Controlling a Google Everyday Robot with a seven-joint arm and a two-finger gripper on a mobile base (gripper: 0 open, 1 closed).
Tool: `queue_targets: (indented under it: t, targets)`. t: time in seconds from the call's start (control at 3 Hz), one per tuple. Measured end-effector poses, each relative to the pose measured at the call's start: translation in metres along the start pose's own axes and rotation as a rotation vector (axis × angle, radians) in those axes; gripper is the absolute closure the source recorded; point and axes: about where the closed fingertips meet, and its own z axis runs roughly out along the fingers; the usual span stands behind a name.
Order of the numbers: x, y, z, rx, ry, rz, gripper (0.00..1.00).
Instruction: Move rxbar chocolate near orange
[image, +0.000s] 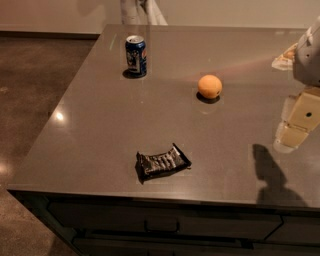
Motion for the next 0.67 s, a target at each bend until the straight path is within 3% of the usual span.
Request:
queue_targets:
  t: [0.33, 0.67]
  targets:
    - [-0.003, -0.001, -0.001, 0.001, -0.005, -0.004, 0.00]
    - [-0.022, 0.007, 0.009, -0.022, -0.032, -0.045, 0.00]
